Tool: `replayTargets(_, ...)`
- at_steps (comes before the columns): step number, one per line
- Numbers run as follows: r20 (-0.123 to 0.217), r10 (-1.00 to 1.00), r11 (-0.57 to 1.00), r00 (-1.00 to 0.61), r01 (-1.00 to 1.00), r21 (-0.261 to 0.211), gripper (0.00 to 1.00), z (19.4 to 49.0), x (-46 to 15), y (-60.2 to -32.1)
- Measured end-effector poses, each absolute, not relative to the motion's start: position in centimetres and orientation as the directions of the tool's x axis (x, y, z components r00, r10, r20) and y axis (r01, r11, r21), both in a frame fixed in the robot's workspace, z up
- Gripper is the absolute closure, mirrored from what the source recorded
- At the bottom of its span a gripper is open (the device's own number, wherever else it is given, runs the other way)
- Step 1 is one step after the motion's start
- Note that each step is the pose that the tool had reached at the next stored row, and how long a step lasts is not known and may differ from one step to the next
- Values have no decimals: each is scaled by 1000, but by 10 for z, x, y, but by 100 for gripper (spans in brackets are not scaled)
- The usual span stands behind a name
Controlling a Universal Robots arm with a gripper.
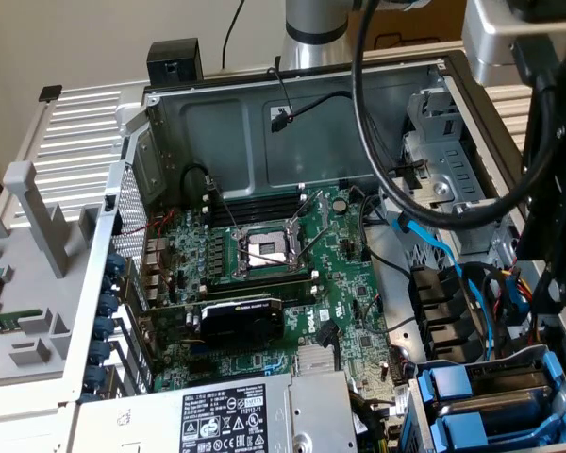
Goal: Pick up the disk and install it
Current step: 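Insert the first disk wire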
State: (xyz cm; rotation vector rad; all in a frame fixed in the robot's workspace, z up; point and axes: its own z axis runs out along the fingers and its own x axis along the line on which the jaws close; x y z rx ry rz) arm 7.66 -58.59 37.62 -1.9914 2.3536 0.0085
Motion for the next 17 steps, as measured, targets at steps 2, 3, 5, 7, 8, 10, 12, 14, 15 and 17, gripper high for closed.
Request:
replayTargets(2, -49, -985, 166, -165, -986, -33, 55, 374, 77, -582)
replayTargets(3, -49, -985, 167, -165, -986, -32, 55, 373, 77, -580)
replayTargets(5, -49, -985, 168, -166, -985, -31, 55, 370, 76, -577)
replayTargets(7, -49, -985, 170, -168, -985, -30, 55, 368, 74, -576)
replayTargets(8, -49, -984, 171, -170, -985, -29, 55, 368, 73, -576)
replayTargets(10, -49, -983, 180, -178, -983, -29, 55, 368, 71, -576)
replayTargets(12, -50, -978, 203, -202, -979, -29, 55, 367, 71, -576)
replayTargets(14, -50, -971, 236, -235, -971, -29, 55, 365, 71, -576)
replayTargets(15, -50, -967, 250, -249, -968, -29, 55, 364, 71, -576)
replayTargets(17, -49, -962, 271, -269, -962, -29, 55, 363, 71, -576)
